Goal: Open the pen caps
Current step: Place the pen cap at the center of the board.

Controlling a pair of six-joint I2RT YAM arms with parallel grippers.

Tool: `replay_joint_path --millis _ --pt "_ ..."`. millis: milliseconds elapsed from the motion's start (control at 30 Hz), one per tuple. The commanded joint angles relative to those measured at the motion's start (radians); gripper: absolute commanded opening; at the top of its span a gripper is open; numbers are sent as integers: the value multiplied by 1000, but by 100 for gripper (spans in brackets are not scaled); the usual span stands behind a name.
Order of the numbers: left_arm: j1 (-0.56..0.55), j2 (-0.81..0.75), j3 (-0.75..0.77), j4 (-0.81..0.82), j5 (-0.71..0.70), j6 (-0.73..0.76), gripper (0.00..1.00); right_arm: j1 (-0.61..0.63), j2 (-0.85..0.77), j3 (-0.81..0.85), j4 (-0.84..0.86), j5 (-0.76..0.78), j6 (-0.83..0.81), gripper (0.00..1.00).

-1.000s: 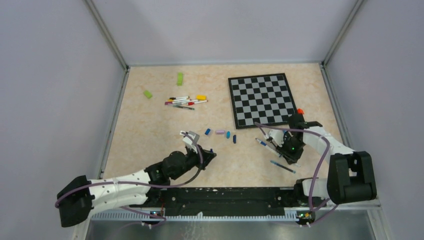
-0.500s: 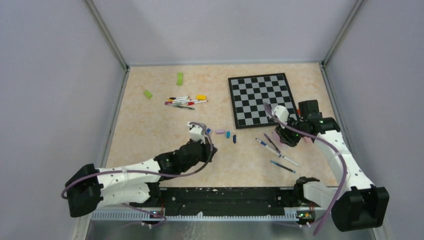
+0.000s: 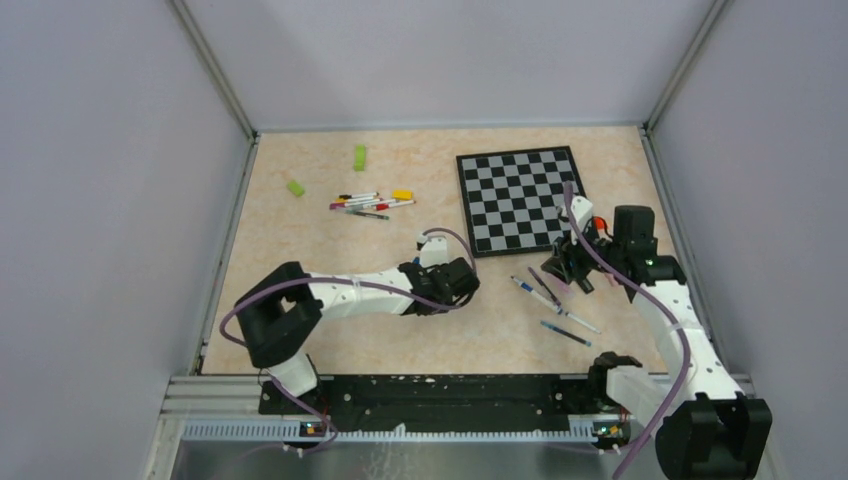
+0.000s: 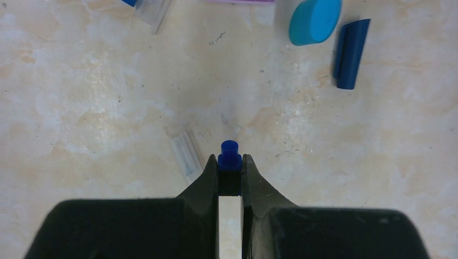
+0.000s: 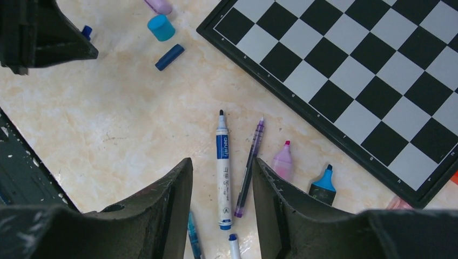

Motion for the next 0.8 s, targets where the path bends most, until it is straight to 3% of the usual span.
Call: replay_joint_path --millis 0,200,467,767 --pt "-2 84 101 -136 -23 -54 7 -10 -38 -6 66 -23 30 43" --pt "-1 128 145 -147 -26 -57 25 -10 -57 -7 60 -28 25 43" --pt "-1 102 141 -148 -3 -56 39 -10 -66 -9 62 -14 22 43" --pt "-1 -3 104 -118 -2 -43 42 -10 -67 -12 62 -13 22 43"
